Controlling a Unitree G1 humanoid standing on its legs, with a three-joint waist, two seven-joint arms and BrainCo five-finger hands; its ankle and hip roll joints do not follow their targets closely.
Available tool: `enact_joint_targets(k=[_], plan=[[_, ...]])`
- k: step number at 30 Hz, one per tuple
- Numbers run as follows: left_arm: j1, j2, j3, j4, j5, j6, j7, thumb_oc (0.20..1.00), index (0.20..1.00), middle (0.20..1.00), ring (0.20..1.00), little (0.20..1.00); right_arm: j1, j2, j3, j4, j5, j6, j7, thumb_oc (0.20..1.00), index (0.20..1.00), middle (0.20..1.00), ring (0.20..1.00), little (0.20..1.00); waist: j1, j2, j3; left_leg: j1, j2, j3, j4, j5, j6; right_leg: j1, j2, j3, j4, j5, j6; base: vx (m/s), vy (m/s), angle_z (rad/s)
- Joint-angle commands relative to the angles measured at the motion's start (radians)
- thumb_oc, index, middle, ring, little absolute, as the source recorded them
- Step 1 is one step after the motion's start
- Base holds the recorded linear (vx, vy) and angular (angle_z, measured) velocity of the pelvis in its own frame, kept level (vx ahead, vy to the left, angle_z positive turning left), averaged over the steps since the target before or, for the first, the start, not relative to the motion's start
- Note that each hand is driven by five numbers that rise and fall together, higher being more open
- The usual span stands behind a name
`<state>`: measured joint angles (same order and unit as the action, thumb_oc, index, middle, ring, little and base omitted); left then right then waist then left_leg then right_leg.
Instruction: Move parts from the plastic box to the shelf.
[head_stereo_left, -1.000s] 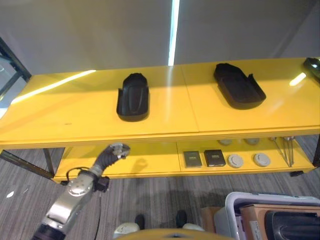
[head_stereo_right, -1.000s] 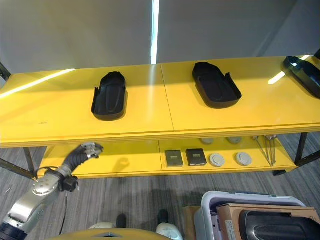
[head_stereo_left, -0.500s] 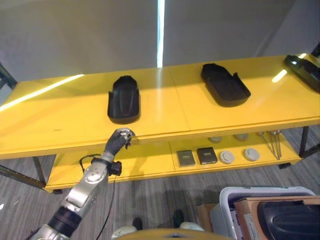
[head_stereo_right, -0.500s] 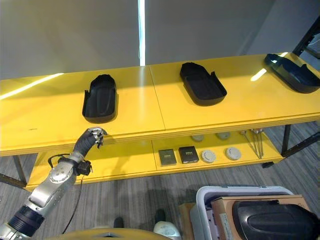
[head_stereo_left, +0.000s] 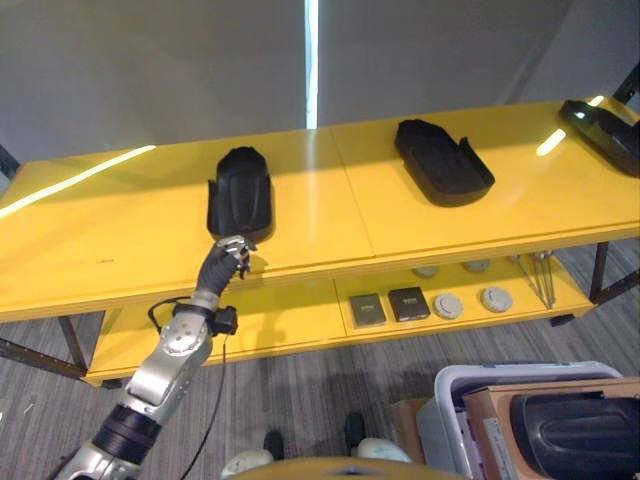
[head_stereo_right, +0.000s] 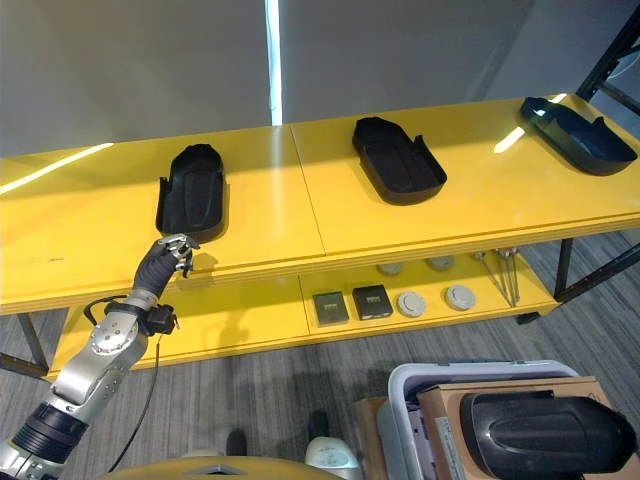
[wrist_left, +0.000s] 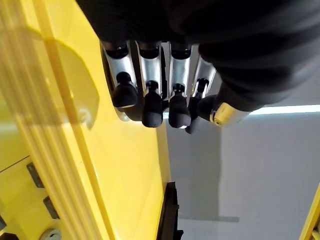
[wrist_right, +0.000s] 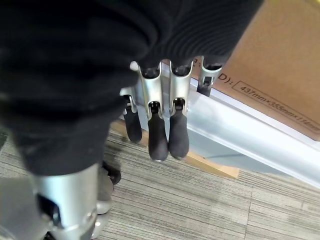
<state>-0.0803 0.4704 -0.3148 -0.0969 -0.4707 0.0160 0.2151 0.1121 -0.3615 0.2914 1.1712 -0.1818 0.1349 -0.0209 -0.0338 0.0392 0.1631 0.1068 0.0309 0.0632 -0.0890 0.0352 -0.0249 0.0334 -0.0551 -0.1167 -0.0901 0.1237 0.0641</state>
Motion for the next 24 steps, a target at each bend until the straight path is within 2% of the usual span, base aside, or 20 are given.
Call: enact_joint_targets(k=[1,9,18,24], plan=[[-0.086,-0.013,0.018,-0.01,-0.025,-0.04,0.013,0.2,0.2,0.2,0.2,0.2,-0.058,-0.015,0.024,-0.014,0.033,-0.01,-0.025,1.0,1.0,1.0,1.0,1.0,-0.001,-0.004,0.022,-0.035,0.013,0.043,0.002,0.03,0.0,0.028,-0.016,0.016,0.003,-0.039,0.045,0.0,0.0,0.0],[-0.111,-0.044,-0.003,0.105,-0.01,-0.059,0.069,0.2,0.2,0.2,0.2,0.2,-0.066,-0.013,0.072,-0.071,0.037,0.037,-0.022,1.0,1.0,1.0,1.0,1.0,-0.008,-0.005,0.025,-0.034,0.013,0.045,0.002,0.037,0.001,0.029,-0.017,0.016,0.003,-0.034,0.043,0.0,0.0,0.0],[-0.249,-0.101,-0.016,0.362,0.025,-0.106,0.158,0.2,0.2,0.2,0.2,0.2,-0.078,-0.014,0.113,-0.13,0.1,0.064,-0.014,1.0,1.0,1.0,1.0,1.0,-0.043,-0.022,0.039,-0.039,0.023,0.062,0.002,0.047,0.002,0.015,-0.012,0.038,0.003,-0.025,0.04,0.0,-0.011,-0.02],[-0.332,-0.104,-0.005,0.466,0.046,-0.143,0.19,0.2,0.2,0.2,0.2,0.2,-0.075,-0.024,0.138,-0.164,0.094,0.065,-0.017,1.0,1.0,1.0,1.0,1.0,-0.066,-0.032,0.054,-0.042,0.03,0.074,0.002,0.052,0.001,0.007,-0.009,0.053,0.003,-0.021,0.04,-0.01,-0.011,-0.05]])
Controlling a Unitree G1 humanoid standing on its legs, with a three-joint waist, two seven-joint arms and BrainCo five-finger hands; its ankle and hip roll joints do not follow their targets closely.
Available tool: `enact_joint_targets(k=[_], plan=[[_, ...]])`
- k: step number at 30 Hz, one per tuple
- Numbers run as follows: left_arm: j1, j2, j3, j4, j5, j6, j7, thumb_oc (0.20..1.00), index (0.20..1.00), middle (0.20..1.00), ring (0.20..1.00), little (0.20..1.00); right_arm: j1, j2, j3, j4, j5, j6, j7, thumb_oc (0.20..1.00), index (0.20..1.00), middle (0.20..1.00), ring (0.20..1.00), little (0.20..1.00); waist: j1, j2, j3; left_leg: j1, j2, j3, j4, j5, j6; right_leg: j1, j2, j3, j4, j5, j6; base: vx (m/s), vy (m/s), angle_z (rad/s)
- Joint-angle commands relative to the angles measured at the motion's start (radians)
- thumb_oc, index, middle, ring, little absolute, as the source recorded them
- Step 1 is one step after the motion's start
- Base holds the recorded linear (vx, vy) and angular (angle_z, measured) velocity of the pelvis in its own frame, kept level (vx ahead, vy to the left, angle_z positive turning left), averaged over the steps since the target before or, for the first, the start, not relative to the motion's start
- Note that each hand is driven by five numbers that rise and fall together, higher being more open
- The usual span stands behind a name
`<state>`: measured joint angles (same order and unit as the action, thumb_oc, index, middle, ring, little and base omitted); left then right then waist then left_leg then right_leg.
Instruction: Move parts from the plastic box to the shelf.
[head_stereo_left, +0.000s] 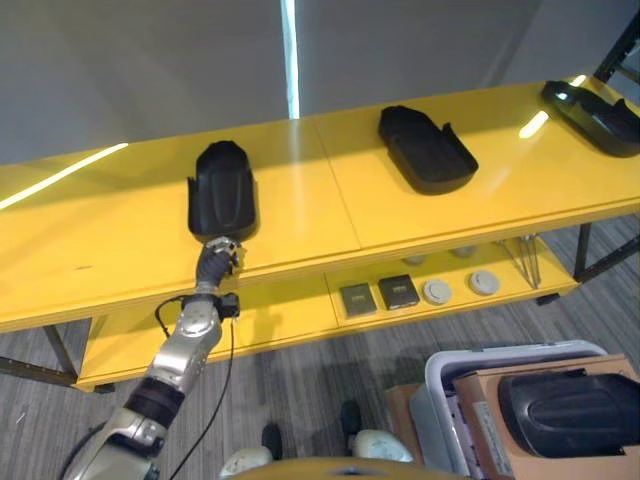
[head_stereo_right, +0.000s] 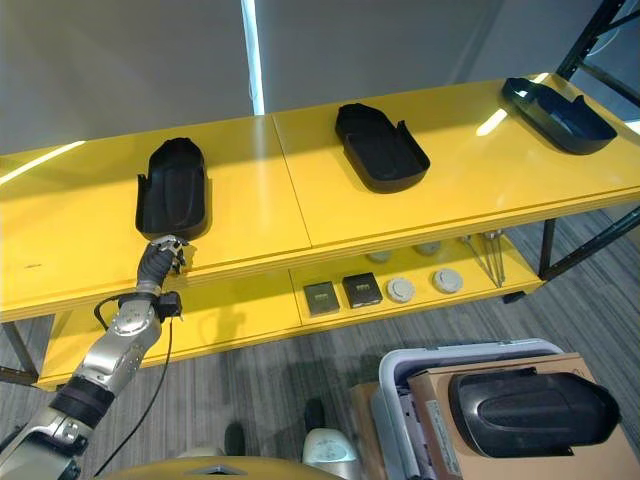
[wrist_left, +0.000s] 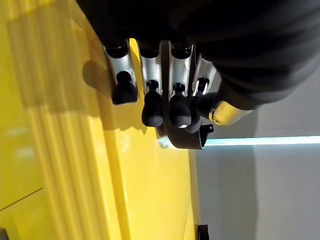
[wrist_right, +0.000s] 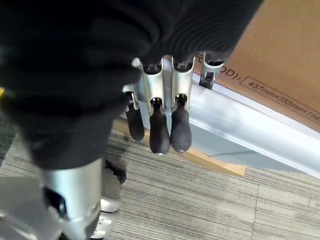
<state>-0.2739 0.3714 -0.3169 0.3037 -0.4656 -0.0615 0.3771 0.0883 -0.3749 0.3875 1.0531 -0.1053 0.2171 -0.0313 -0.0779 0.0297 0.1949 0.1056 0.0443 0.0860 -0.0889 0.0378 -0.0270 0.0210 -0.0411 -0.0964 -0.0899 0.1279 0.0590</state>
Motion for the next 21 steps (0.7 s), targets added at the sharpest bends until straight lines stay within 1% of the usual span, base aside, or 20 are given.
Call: enact_joint_targets(k=[1,5,11,21], plan=[[-0.154,-0.001,0.0,0.074,0.043,-0.065,0.029,0.2,0.2,0.2,0.2,0.2,-0.051,-0.013,0.046,-0.05,0.018,-0.016,-0.006,1.0,1.0,1.0,1.0,1.0,-0.026,-0.024,0.024,-0.041,0.017,0.054,0.002,0.05,0.004,0.018,-0.023,0.035,0.003,-0.025,0.044,0.0,-0.025,-0.06],[-0.202,0.02,0.01,0.095,0.041,-0.06,0.025,0.2,0.2,0.2,0.2,0.2,-0.05,-0.024,0.057,-0.07,0.017,-0.016,-0.001,1.0,1.0,1.0,1.0,1.0,-0.035,-0.03,0.034,-0.045,0.02,0.059,0.003,0.053,0.004,0.013,-0.021,0.042,0.003,-0.023,0.042,-0.01,-0.021,-0.06],[-0.249,0.032,0.024,0.152,0.025,-0.042,0.028,0.2,0.2,0.2,0.2,0.2,-0.053,-0.034,0.067,-0.1,0.025,-0.01,0.006,1.0,1.0,1.0,1.0,1.0,-0.045,-0.036,0.046,-0.053,0.023,0.064,0.009,0.052,0.004,0.004,-0.019,0.052,0.012,-0.026,0.04,-0.01,-0.016,-0.06],[-0.266,0.034,0.051,0.243,0.027,-0.057,0.024,0.2,0.2,0.2,0.2,0.2,-0.054,-0.037,0.073,-0.116,0.013,-0.004,0.009,1.0,1.0,1.0,1.0,1.0,-0.05,-0.041,0.054,-0.061,0.024,0.068,0.016,0.051,0.003,-0.004,-0.016,0.063,0.02,-0.029,0.037,0.0,0.0,0.0]])
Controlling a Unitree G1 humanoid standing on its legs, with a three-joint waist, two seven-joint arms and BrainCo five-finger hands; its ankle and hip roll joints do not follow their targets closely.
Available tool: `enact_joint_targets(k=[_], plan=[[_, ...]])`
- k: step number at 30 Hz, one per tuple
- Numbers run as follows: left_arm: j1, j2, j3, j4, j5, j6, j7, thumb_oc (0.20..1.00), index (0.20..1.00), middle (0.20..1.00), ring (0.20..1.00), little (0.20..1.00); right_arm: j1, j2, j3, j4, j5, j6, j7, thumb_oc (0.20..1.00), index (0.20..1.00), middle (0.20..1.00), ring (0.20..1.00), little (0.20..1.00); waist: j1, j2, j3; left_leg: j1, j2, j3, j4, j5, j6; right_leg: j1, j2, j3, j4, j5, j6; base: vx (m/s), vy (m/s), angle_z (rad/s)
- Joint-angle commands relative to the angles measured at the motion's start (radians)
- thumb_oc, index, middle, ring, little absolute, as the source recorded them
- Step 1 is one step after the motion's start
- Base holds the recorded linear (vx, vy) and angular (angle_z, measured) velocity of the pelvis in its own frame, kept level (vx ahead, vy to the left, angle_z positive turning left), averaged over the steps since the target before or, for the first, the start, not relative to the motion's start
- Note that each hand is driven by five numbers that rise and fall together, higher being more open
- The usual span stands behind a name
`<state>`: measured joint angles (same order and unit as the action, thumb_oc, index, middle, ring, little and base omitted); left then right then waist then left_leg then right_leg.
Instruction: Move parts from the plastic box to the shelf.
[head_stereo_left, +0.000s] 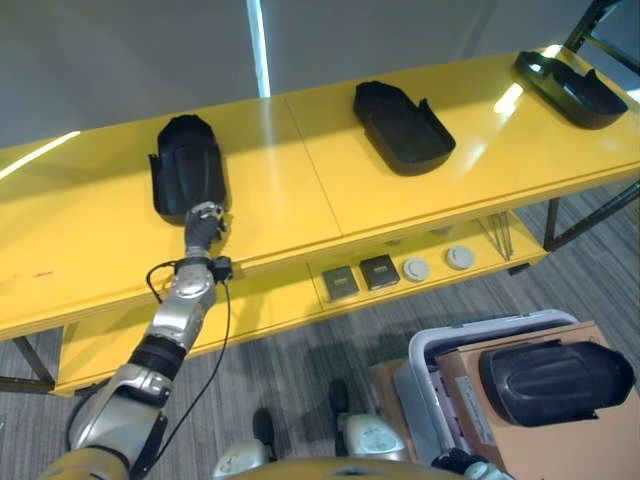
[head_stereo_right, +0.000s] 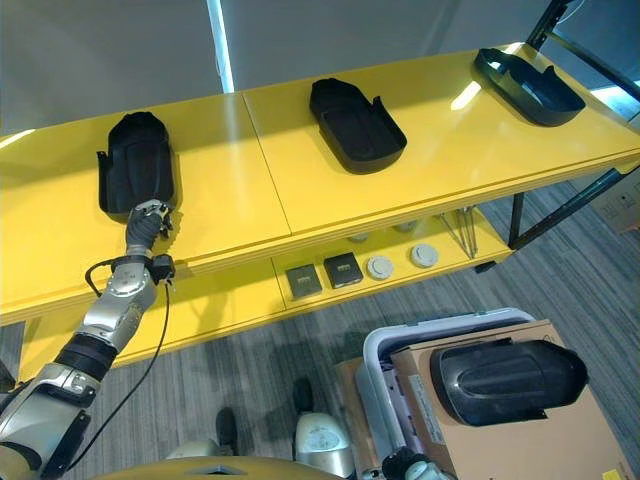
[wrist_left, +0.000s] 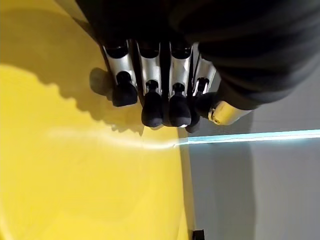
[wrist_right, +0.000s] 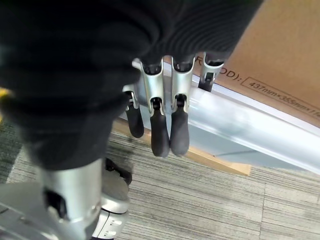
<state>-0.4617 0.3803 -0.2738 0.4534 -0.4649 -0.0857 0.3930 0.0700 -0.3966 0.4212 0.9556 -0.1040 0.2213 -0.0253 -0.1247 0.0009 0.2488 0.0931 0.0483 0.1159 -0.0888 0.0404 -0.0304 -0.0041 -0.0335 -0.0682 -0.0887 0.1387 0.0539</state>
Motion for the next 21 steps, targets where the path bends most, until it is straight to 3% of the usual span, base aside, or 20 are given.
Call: enact_joint_targets(k=[1,6,7,8,9,14,15,17,19,21], plan=[[-0.08,0.026,0.008,0.102,0.02,-0.04,0.001,0.2,0.2,0.2,0.2,0.2,-0.035,-0.014,0.042,-0.019,0.011,-0.007,0.0,1.0,1.0,1.0,1.0,1.0,-0.004,-0.012,0.0,-0.048,0.021,0.039,0.016,0.048,0.007,0.021,-0.024,0.036,0.018,-0.04,0.042,0.0,0.0,0.0],[-0.063,0.026,-0.009,0.022,-0.003,-0.082,-0.108,0.2,0.2,0.2,0.2,0.2,-0.035,-0.002,0.038,-0.011,0.015,-0.007,-0.008,1.0,1.0,1.0,1.0,1.0,0.005,-0.011,-0.004,-0.045,0.017,0.036,0.014,0.042,0.008,0.026,-0.025,0.035,0.012,-0.041,0.042,0.0,0.0,0.0],[-0.051,0.027,-0.018,-0.023,-0.005,-0.082,-0.132,0.319,0.319,0.319,0.319,0.319,-0.035,0.001,0.036,-0.01,0.017,-0.005,-0.01,1.0,1.0,1.0,1.0,1.0,0.008,-0.01,-0.006,-0.042,0.017,0.035,0.013,0.041,0.008,0.029,-0.026,0.034,0.01,-0.041,0.043,0.0,0.0,0.0],[-0.036,0.028,-0.026,-0.076,-0.008,-0.076,-0.153,0.837,0.837,0.837,0.837,0.837,-0.035,0.004,0.03,-0.007,0.019,-0.006,-0.011,1.0,1.0,1.0,1.0,1.0,0.012,-0.008,-0.007,-0.039,0.016,0.034,0.011,0.04,0.009,0.031,-0.026,0.032,0.007,-0.041,0.043,0.0,0.0,0.0],[-0.009,0.026,-0.035,-0.155,-0.021,-0.062,-0.183,1.0,1.0,1.0,1.0,1.0,-0.035,0.007,0.02,-0.001,0.019,-0.01,-0.009,1.0,1.0,1.0,1.0,1.0,0.016,-0.007,-0.009,-0.036,0.014,0.033,0.009,0.04,0.009,0.036,-0.027,0.03,0.004,-0.04,0.043,0.0,0.0,0.0],[0.123,0.036,-0.06,-0.48,-0.103,0.023,-0.326,1.0,1.0,1.0,1.0,1.0,-0.028,0.016,-0.026,0.009,0.018,0.001,-0.008,1.0,1.0,1.0,1.0,1.0,0.038,0.009,-0.029,-0.017,0.011,0.031,0.005,0.035,0.005,0.055,-0.026,0.02,0.001,-0.044,0.043,0.02,-0.016,0.01],[0.163,0.041,-0.058,-0.559,-0.146,0.04,-0.394,1.0,1.0,1.0,1.0,1.0,-0.024,0.015,-0.04,0.004,0.011,0.009,-0.004,1.0,1.0,1.0,1.0,1.0,0.043,0.014,-0.037,-0.011,0.012,0.032,0.006,0.033,0.003,0.061,-0.025,0.017,0.001,-0.047,0.043,0.03,-0.017,0.03],[0.195,0.047,-0.059,-0.622,-0.192,0.053,-0.45,1.0,1.0,1.0,1.0,1.0,-0.02,0.013,-0.052,0.002,0.007,0.011,-0.002,1.0,1.0,1.0,1.0,1.0,0.045,0.018,-0.042,-0.005,0.013,0.033,0.007,0.031,0.001,0.066,-0.023,0.019,0.001,-0.049,0.041,0.01,-0.013,-0.03],[0.251,0.057,-0.065,-0.721,-0.303,0.066,-0.579,1.0,1.0,1.0,1.0,1.0,-0.018,0.008,-0.074,0.019,0.01,0.005,-0.005,1.0,1.0,1.0,1.0,1.0,0.05,0.025,-0.057,0.001,0.012,0.033,0.027,0.018,-0.003,0.075,-0.018,0.028,0.001,-0.053,0.036,0.01,-0.026,-0.04],[0.267,0.059,-0.068,-0.749,-0.342,0.066,-0.615,1.0,1.0,1.0,1.0,1.0,-0.018,0.005,-0.078,0.025,0.011,0.002,-0.005,1.0,1.0,1.0,1.0,1.0,0.054,0.026,-0.062,-0.004,0.01,0.023,0.045,0.012,-0.004,0.075,-0.016,0.034,0.001,-0.053,0.034,-0.01,-0.003,-0.02]])
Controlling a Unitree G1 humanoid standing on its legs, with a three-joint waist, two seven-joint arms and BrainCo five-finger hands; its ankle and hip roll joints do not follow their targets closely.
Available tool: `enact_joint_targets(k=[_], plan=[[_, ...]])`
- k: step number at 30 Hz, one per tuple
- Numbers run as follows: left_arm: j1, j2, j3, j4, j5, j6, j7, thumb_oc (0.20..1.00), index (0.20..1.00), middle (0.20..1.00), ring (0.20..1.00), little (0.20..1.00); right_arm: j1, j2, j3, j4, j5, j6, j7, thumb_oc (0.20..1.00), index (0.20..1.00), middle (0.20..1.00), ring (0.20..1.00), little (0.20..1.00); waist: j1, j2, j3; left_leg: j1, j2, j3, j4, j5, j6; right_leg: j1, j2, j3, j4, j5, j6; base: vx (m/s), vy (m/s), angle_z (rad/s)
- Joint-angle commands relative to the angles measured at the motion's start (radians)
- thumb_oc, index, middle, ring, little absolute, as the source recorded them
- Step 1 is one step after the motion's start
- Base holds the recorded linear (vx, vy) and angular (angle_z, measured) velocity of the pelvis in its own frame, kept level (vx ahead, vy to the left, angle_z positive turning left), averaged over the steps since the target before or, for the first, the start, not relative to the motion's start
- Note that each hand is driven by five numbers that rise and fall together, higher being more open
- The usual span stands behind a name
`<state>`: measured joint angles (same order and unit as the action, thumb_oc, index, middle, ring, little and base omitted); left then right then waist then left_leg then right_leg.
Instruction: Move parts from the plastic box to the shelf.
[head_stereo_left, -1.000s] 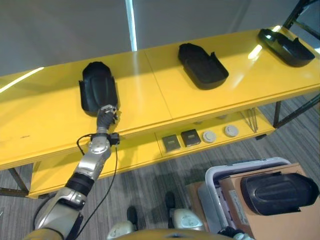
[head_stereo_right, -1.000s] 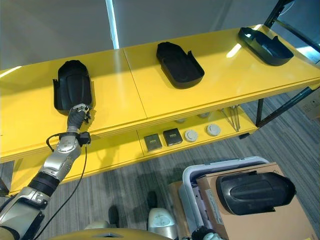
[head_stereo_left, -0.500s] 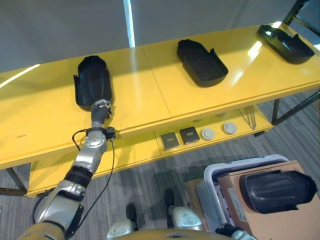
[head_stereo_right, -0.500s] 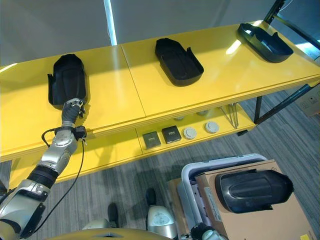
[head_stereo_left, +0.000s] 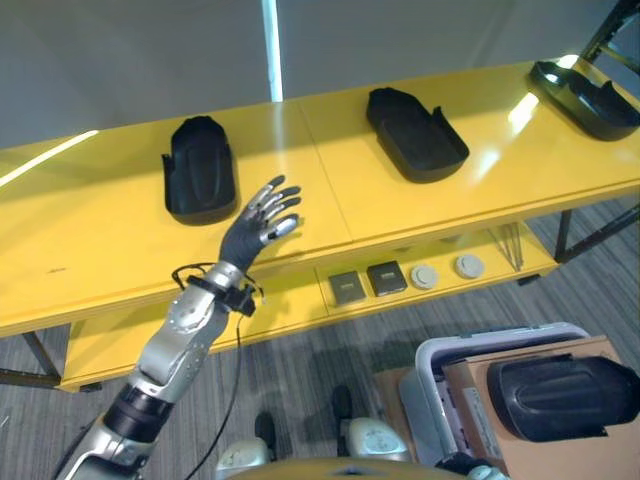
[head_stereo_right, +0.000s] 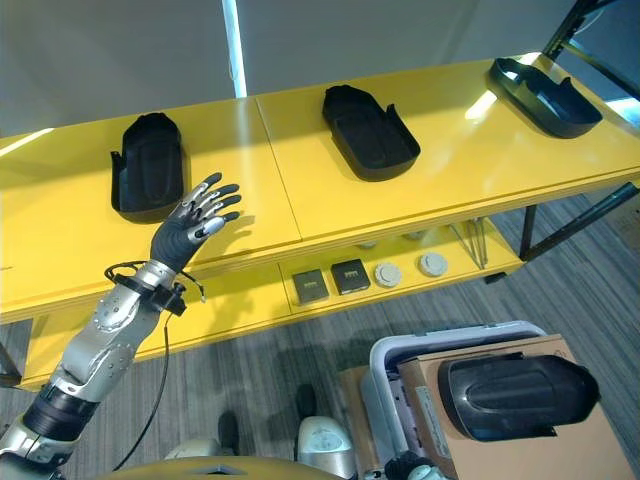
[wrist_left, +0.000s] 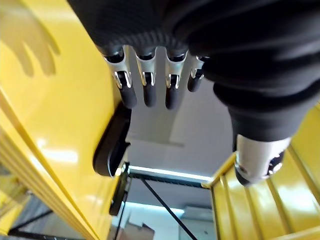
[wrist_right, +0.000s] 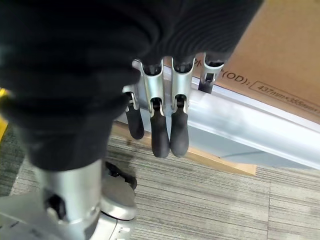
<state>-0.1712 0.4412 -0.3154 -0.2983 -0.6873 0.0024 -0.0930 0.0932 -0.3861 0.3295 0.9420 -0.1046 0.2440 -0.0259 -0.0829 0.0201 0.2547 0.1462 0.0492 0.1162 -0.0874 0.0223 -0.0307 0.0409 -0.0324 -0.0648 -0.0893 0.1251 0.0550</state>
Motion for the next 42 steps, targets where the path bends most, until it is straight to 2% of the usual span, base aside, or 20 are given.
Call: enact_joint_targets(k=[1,2,4,5,6,8,9,10,11,13,14,16,19,23,25,28,33,37,41,42], plan=[[0.003,0.0,-0.022,-0.042,-0.176,-0.03,-0.175,1.0,1.0,1.0,1.0,1.0,-0.045,-0.014,0.009,0.053,0.011,-0.034,-0.008,1.0,1.0,1.0,1.0,1.0,0.023,0.006,-0.076,-0.073,-0.001,-0.018,0.085,0.015,-0.005,0.029,-0.016,0.055,0.002,-0.037,0.029,-0.06,0.019,-0.16],[0.025,-0.007,-0.013,-0.074,-0.217,-0.04,-0.201,1.0,1.0,1.0,1.0,1.0,-0.059,-0.023,0.012,0.073,0.018,-0.052,-0.02,1.0,1.0,1.0,1.0,1.0,0.042,0.004,-0.083,-0.093,-0.022,-0.092,0.13,0.0,0.002,0.026,-0.011,0.098,0.002,-0.033,0.025,-0.1,0.061,-0.4],[0.064,-0.019,0.018,-0.124,-0.266,-0.054,-0.216,1.0,1.0,1.0,1.0,1.0,-0.108,-0.061,0.028,0.058,0.115,-0.11,-0.049,1.0,1.0,1.0,1.0,1.0,0.094,-0.007,-0.102,-0.129,-0.102,-0.291,0.195,-0.035,0.036,0.012,-0.001,0.219,0.002,-0.014,0.024,-0.2,0.152,-1.57],[0.08,-0.022,0.036,-0.132,-0.283,-0.053,-0.231,1.0,1.0,1.0,1.0,1.0,-0.123,-0.084,0.021,-0.063,0.204,-0.096,-0.063,1.0,1.0,1.0,1.0,1.0,0.094,-0.01,-0.109,-0.139,-0.141,-0.337,0.214,-0.05,0.052,-0.001,0.006,0.28,0.002,0.0,0.027,-0.23,0.174,-3.01],[0.082,-0.022,0.039,-0.133,-0.289,-0.047,-0.242,1.0,1.0,1.0,1.0,1.0,-0.123,-0.087,0.017,-0.084,0.232,-0.109,-0.079,1.0,1.0,1.0,1.0,1.0,0.094,-0.01,-0.109,-0.139,-0.146,-0.338,0.217,-0.054,0.054,-0.002,0.007,0.289,0.002,0.003,0.028,-0.22,0.176,-3.07],[0.077,-0.003,0.055,-0.114,-0.316,-0.052,-0.264,1.0,1.0,1.0,1.0,1.0,-0.104,-0.096,-0.032,-0.273,0.283,-0.084,-0.092,1.0,1.0,1.0,1.0,1.0,0.065,-0.008,-0.109,-0.126,-0.155,-0.312,0.2,-0.081,0.067,-0.021,-0.003,0.32,0.002,0.02,0.041,-0.23,0.18,-1.45],[0.073,0.011,0.065,-0.105,-0.327,-0.049,-0.279,1.0,1.0,1.0,1.0,1.0,-0.085,-0.093,-0.065,-0.364,0.326,-0.114,-0.108,1.0,1.0,1.0,1.0,1.0,0.044,-0.005,-0.106,-0.118,-0.16,-0.296,0.192,-0.087,0.076,-0.037,-0.007,0.335,0.002,0.034,0.048,-0.24,0.199,-1.24],[0.07,0.019,0.07,-0.1,-0.331,-0.051,-0.277,1.0,1.0,1.0,1.0,1.0,-0.069,-0.088,-0.093,-0.425,0.324,-0.108,-0.097,1.0,1.0,1.0,1.0,1.0,0.033,-0.002,-0.105,-0.116,-0.165,-0.287,0.189,-0.09,0.079,-0.05,-0.01,0.344,0.002,0.046,0.055,-0.31,0.228,-0.81],[0.061,0.032,0.081,-0.079,-0.343,-0.054,-0.275,1.0,1.0,1.0,1.0,1.0,-0.026,-0.079,-0.146,-0.531,0.361,-0.161,-0.063,1.0,1.0,1.0,1.0,1.0,0.005,0.001,-0.098,-0.108,-0.176,-0.266,0.179,-0.093,0.086,-0.09,-0.018,0.346,0.002,0.074,0.075,-0.3,0.198,-0.47],[0.058,0.036,0.096,-0.061,-0.371,-0.046,-0.288,1.0,1.0,1.0,1.0,1.0,0.003,-0.072,-0.187,-0.598,0.385,-0.209,0.0,1.0,1.0,1.0,1.0,1.0,-0.009,0.0,-0.089,-0.095,-0.178,-0.24,0.17,-0.095,0.09,-0.129,-0.025,0.312,0.002,0.083,0.089,-0.27,0.141,-0.24],[0.089,0.021,0.135,-0.053,-0.357,-0.046,-0.292,1.0,1.0,1.0,1.0,1.0,0.022,-0.062,-0.216,-0.687,0.383,-0.234,0.08,1.0,1.0,1.0,1.0,1.0,-0.004,-0.007,-0.067,-0.065,-0.171,-0.176,0.152,-0.094,0.087,-0.156,-0.046,0.176,0.002,0.093,0.103,-0.25,0.062,-1.33],[0.135,0.004,0.166,-0.058,-0.311,-0.047,-0.307,1.0,1.0,1.0,1.0,1.0,0.034,-0.065,-0.231,-0.791,0.428,-0.23,0.118,1.0,1.0,1.0,1.0,1.0,0.007,-0.013,-0.061,-0.046,-0.165,-0.11,0.115,-0.079,0.089,-0.162,-0.054,0.068,0.044,0.1,0.106,-0.27,0.023,-1.62],[0.165,-0.001,0.18,-0.065,-0.31,-0.049,-0.326,1.0,1.0,1.0,1.0,1.0,0.048,-0.079,-0.248,-0.905,0.48,-0.239,0.111,1.0,1.0,1.0,1.0,1.0,0.017,0.0,-0.069,-0.039,-0.155,-0.051,0.068,-0.044,0.102,-0.165,-0.058,0.0,0.184,0.06,0.096,-0.21,-0.029,-1.63],[0.144,0.006,0.175,-0.057,-0.312,-0.054,-0.299,1.0,1.0,1.0,1.0,1.0,0.017,-0.075,-0.255,-0.965,0.513,-0.27,0.067,1.0,1.0,1.0,1.0,1.0,0.035,0.011,-0.083,-0.037,-0.133,0.001,0.042,-0.027,0.119,-0.137,-0.106,-0.056,0.251,0.024,0.088,-0.1,-0.127,-0.63],[0.126,0.007,0.172,-0.053,-0.313,-0.05,-0.278,1.0,1.0,1.0,1.0,1.0,-0.009,-0.059,-0.247,-0.98,0.506,-0.274,0.019,1.0,1.0,1.0,1.0,1.0,0.046,0.009,-0.087,-0.033,-0.127,0.019,0.038,-0.027,0.118,-0.1,-0.131,-0.079,0.215,0.013,0.089,-0.02,-0.211,-0.83],[0.142,-0.002,0.204,-0.068,-0.293,-0.03,-0.221,1.0,1.0,1.0,1.0,1.0,-0.057,-0.037,-0.224,-1.023,0.442,-0.253,-0.065,1.0,1.0,1.0,1.0,1.0,0.079,-0.005,-0.115,-0.015,-0.102,0.09,0.0,-0.019,0.092,0.005,-0.147,-0.169,0.054,0.011,0.102,0.07,-0.341,-0.81],[0.188,-0.037,0.22,-0.066,-0.336,-0.008,-0.255,1.0,1.0,1.0,1.0,1.0,-0.021,-0.05,-0.259,-1.096,0.4,-0.209,-0.11,1.0,1.0,1.0,1.0,1.0,0.058,-0.013,-0.148,-0.031,-0.044,0.114,0.0,0.001,0.053,0.031,-0.085,-0.165,0.002,-0.02,0.069,0.09,-0.339,-0.58],[0.17,-0.067,0.178,-0.05,-0.357,-0.022,-0.233,1.0,1.0,1.0,1.0,1.0,-0.008,-0.08,-0.294,-1.079,0.416,-0.218,-0.11,1.0,1.0,1.0,1.0,1.0,0.037,-0.03,-0.145,-0.048,0.004,0.123,0.02,0.029,0.019,0.027,-0.051,-0.167,0.002,-0.032,0.043,0.07,-0.34,-0.11],[0.125,-0.081,0.137,0.011,-0.366,-0.089,-0.22,1.0,1.0,1.0,1.0,1.0,-0.05,-0.13,-0.31,-1.05,0.463,-0.223,-0.132,1.0,1.0,1.0,1.0,1.0,0.028,-0.065,-0.118,-0.134,0.051,0.116,0.236,0.003,0.006,0.024,-0.034,-0.169,0.02,-0.027,0.007,0.04,-0.337,-0.02],[0.114,-0.083,0.147,0.029,-0.37,-0.088,-0.225,1.0,1.0,1.0,1.0,1.0,-0.073,-0.135,-0.305,-1.03,0.475,-0.225,-0.13,1.0,1.0,1.0,1.0,1.0,0.035,-0.074,-0.095,-0.203,0.064,0.074,0.401,0.024,0.006,0.023,-0.022,-0.15,0.045,-0.031,-0.012,0.03,-0.328,-0.22]])
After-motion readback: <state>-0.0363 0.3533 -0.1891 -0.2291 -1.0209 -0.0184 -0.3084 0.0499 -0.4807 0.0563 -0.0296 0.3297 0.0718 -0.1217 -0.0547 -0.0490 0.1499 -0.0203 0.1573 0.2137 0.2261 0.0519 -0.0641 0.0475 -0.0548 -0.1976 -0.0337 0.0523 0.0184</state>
